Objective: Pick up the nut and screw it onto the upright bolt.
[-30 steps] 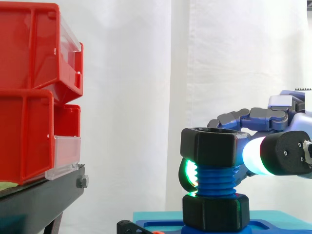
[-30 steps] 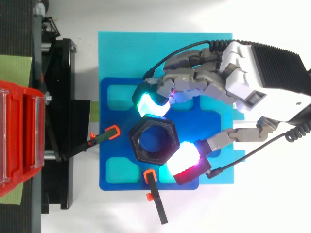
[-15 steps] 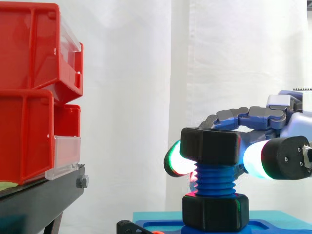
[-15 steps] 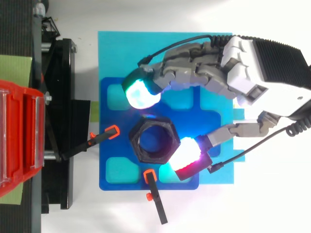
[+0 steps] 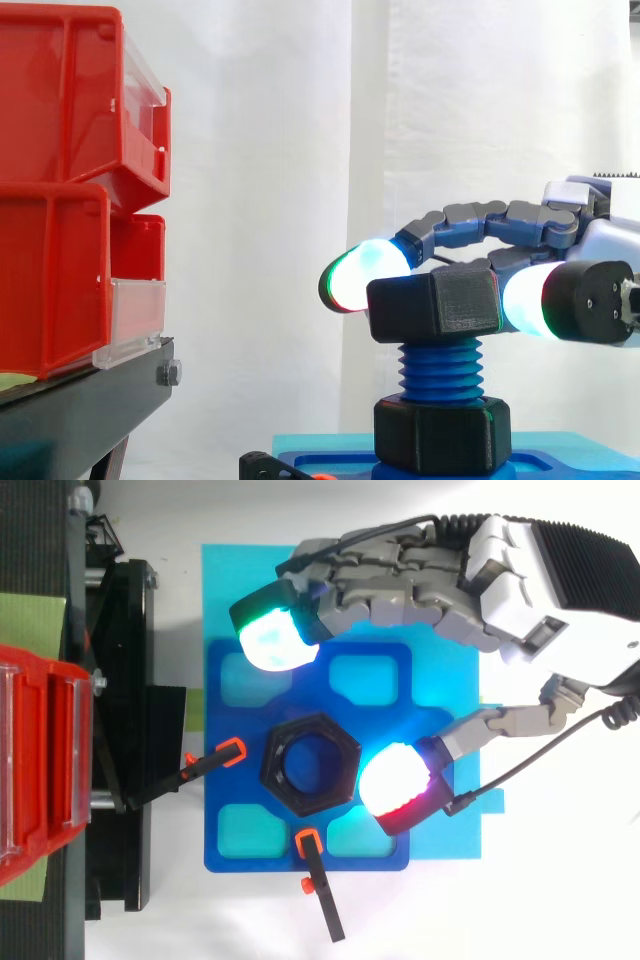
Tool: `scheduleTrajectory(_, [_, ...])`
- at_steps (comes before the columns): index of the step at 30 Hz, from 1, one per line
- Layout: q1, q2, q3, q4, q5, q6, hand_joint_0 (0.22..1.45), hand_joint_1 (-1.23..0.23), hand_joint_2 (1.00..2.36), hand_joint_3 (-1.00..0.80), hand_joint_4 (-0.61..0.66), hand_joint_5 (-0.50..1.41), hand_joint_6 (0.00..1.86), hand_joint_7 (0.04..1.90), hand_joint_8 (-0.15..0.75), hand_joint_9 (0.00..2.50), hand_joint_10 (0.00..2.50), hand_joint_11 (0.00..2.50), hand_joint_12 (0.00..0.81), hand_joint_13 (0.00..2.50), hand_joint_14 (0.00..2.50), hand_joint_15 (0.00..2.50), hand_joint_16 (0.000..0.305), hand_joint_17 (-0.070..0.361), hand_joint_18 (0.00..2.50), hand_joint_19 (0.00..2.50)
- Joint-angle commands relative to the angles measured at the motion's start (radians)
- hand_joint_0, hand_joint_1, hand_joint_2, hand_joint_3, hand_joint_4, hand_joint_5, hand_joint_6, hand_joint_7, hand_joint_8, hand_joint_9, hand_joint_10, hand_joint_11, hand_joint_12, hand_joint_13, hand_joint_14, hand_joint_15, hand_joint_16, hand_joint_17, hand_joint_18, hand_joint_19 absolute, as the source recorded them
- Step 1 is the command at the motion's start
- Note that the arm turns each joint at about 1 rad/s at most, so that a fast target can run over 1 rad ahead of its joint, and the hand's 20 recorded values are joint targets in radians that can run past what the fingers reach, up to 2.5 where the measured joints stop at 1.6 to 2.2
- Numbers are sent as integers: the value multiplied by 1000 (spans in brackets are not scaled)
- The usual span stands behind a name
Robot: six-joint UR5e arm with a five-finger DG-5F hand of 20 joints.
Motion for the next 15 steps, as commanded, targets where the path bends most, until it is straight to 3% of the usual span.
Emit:
scheduleTrajectory(1, [-2,0,6,18,-9,-1,360,-826,1000,-500,156,-298,500,529,283,285,0,0,436,302,2,46,69,155,352,216])
scheduleTrajectory(9, [9,0,40,15,-12,-3,340,-847,1000,-500,149,-300,500,534,287,207,0,0,442,189,0,0,71,160,242,140])
scheduleTrajectory(11, [11,0,45,15,-10,-4,313,-789,1000,-500,151,-300,500,532,292,172,0,0,449,141,0,0,74,166,177,112])
scheduleTrajectory(12, [14,0,46,15,-10,-6,279,-660,1000,-500,148,-300,500,536,294,100,0,0,453,52,0,0,76,172,13,74])
scheduleTrajectory(15, [17,0,46,19,-12,-9,262,-416,1000,-500,186,-279,500,503,285,4,0,0,450,0,0,0,76,171,0,0])
